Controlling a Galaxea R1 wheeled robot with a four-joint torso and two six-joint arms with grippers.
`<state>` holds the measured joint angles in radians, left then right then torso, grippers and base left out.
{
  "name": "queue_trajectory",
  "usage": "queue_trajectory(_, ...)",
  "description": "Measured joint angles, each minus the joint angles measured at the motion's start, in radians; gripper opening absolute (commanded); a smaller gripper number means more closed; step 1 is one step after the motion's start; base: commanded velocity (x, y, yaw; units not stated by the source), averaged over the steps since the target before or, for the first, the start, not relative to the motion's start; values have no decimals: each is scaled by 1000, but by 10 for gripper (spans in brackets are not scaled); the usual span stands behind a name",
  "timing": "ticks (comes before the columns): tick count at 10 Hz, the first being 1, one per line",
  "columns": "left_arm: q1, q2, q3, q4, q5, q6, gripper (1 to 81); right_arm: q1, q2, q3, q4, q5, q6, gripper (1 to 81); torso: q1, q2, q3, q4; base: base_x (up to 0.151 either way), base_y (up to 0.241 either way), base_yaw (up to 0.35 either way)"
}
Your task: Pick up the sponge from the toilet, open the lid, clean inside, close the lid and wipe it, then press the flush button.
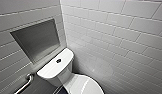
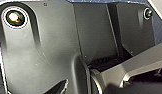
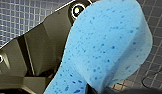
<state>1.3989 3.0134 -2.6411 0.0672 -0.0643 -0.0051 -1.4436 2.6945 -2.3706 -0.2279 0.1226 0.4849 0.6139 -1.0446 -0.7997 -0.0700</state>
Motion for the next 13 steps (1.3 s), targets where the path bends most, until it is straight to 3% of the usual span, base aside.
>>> queue_trajectory(2, 0, -10, 0, 0, 0, -3, 811, -11, 21, -22, 180, -9, -284, 10, 0, 0, 0, 0, 0, 0, 0)
queue_trajectory(3, 0, -13, 0, 0, 0, -3, 811, -19, 21, -32, 238, -3, -383, 10, 0, 0, 0, 0, 0, 0, 0)
queue_trajectory(4, -1, -13, 0, 0, 0, -3, 811, -41, 23, -35, 258, -1, -436, 10, 0, 0, 1, 0, 0, 0, 0)
queue_trajectory(7, -7, -10, 0, 0, 0, -3, 811, -116, 92, -78, 252, -27, -452, 10, -1, 0, 2, 0, 0, 0, 0)
queue_trajectory(13, -29, 5, 0, 4, 8, 1, 811, -105, 280, -393, 247, -46, -459, 10, -1, 0, 2, 0, -22, 0, 0)
